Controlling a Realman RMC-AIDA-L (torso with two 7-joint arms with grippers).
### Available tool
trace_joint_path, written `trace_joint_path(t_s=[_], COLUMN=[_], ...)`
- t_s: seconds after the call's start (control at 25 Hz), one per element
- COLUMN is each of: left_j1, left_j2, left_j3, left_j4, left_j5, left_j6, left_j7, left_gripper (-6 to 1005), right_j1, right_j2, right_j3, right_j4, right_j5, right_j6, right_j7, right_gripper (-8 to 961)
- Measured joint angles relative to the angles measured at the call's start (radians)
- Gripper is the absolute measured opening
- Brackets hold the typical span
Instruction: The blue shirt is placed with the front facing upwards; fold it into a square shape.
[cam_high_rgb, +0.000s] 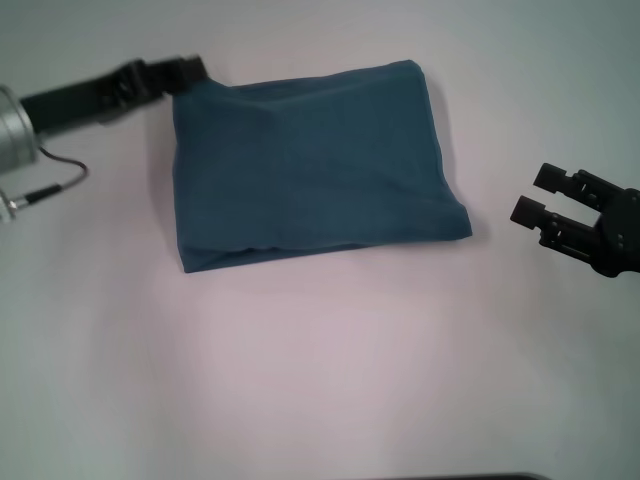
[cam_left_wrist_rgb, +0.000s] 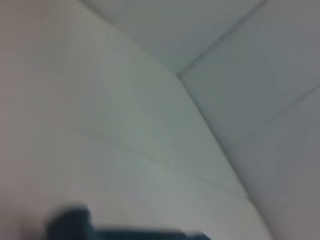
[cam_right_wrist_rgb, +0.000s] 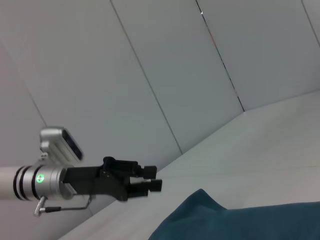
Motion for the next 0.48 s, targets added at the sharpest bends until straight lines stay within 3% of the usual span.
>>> trace_joint_path(t_s=[0.2,0.36,0.48], left_j1=[-0.089,-0.093,-0.09], left_j2=[0.043,0.053,0.056], left_j3=[-0.024,-0.023,-0.017], left_j4=[0.215,0.237,0.251], left_j5=[0.019,0.026,0.033], left_j6=[0.029,0.002,-0.022], left_j7=[-0.154,-0.214,-0.229], left_gripper=[393,377,257], right_j1=[0.002,0.005,0.005], right_j2=[0.0,0.0,0.0], right_j3=[-0.004,-0.004,-0.004], right_j4=[0.002,0.008,0.01], right_j5=[-0.004,-0.011,-0.012], right_j6=[0.012,0.013,0.015], right_j7=[0.0,0.0,0.0], right_gripper=[788,788,788])
